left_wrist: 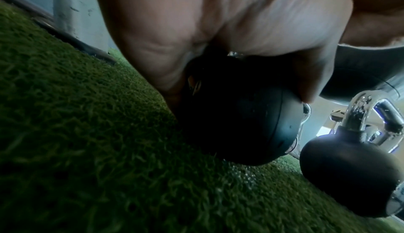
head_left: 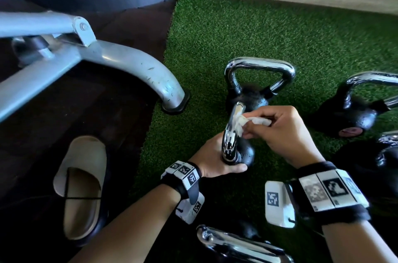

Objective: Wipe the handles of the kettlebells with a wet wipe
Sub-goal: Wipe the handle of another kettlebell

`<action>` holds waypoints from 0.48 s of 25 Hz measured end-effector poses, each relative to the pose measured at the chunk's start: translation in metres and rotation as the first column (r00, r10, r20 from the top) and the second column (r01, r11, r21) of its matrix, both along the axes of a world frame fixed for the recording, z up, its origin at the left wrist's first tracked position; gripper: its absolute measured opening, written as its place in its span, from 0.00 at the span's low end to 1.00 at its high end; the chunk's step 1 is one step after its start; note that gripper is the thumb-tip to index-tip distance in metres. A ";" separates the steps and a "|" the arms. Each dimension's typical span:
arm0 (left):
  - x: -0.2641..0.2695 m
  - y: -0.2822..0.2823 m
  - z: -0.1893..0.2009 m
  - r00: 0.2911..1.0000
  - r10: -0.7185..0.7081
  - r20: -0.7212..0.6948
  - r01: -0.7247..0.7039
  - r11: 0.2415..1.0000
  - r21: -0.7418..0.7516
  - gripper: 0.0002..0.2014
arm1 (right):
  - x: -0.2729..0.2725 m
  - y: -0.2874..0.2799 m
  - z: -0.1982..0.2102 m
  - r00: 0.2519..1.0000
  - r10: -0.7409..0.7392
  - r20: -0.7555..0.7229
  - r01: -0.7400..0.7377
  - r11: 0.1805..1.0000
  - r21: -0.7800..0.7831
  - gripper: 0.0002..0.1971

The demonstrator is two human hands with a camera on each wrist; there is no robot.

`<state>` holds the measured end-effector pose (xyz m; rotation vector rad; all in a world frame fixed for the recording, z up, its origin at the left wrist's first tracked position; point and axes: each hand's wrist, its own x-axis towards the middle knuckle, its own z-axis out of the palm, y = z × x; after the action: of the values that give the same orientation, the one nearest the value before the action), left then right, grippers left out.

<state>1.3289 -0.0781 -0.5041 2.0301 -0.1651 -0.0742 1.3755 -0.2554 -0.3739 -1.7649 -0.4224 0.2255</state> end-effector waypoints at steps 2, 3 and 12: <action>0.003 0.001 0.002 0.999 -0.034 -0.016 0.034 0.999 -0.004 0.33 | -0.006 0.000 0.003 0.997 0.061 -0.053 -0.061 0.998 0.000 0.11; 0.004 0.001 0.002 0.998 -0.053 -0.037 0.053 0.999 0.004 0.32 | -0.012 0.000 0.004 0.991 0.107 -0.077 -0.110 0.993 -0.034 0.11; 0.004 0.011 0.002 0.987 -0.126 -0.100 0.131 0.991 0.039 0.22 | -0.019 0.012 -0.017 0.991 0.130 -0.007 -0.126 0.939 -0.320 0.14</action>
<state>1.3333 -0.0672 -0.5024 2.0547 -0.2342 -0.2601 1.3570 -0.2431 -0.3904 -2.0599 -0.5353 0.3922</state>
